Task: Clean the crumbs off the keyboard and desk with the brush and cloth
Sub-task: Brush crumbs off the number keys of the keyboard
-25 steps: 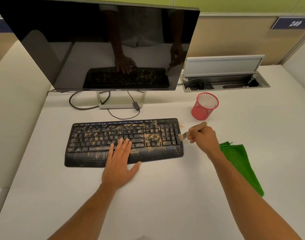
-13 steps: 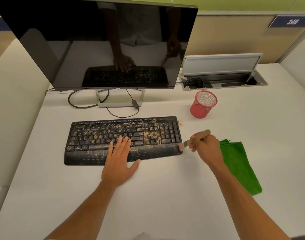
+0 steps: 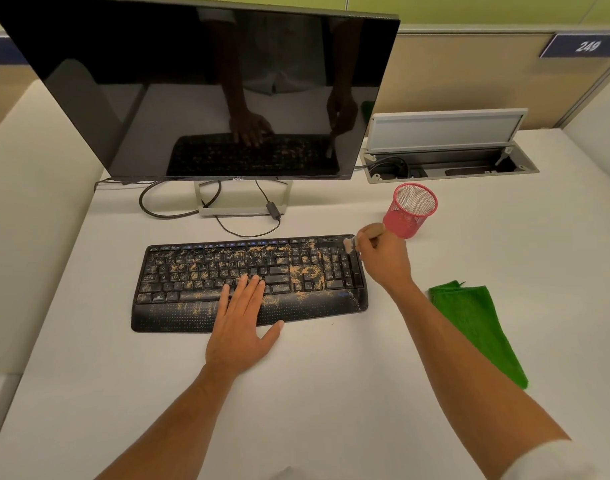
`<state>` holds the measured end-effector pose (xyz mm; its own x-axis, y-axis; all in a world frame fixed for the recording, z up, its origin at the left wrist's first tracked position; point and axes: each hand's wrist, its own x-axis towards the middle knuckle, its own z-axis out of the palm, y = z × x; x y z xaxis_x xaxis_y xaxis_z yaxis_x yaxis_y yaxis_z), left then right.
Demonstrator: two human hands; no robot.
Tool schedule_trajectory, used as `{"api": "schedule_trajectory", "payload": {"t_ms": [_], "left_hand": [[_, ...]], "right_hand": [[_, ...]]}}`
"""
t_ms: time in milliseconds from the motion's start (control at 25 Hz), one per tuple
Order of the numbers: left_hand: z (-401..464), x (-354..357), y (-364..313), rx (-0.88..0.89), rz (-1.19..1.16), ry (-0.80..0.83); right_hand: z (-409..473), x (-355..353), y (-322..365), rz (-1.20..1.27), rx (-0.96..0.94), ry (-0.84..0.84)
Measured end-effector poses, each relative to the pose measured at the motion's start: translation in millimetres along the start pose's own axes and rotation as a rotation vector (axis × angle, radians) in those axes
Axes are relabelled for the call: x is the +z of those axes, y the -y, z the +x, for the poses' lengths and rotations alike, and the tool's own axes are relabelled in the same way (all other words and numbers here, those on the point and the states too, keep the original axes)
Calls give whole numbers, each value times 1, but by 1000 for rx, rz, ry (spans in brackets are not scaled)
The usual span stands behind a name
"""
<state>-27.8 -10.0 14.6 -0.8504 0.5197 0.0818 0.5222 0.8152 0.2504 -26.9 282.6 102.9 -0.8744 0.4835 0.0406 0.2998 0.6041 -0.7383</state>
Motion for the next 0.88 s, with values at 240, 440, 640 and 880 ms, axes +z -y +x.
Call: {"api": "schedule_trajectory", "payload": {"t_ms": [240,440,640,880], "left_hand": [[0,0,0,-4,5,8],[1,0,-1,-7,2,11],[1,-1,-1,-12,-17,8],[0,-2,-1,-16,-4,23]], "right_hand": [[12,9,-6,-187,67,70],[-12,0,-18,-217,123,100],[-27,-4,-17,-254,140,181],[-1,-4,5,-132,-27,1]]}}
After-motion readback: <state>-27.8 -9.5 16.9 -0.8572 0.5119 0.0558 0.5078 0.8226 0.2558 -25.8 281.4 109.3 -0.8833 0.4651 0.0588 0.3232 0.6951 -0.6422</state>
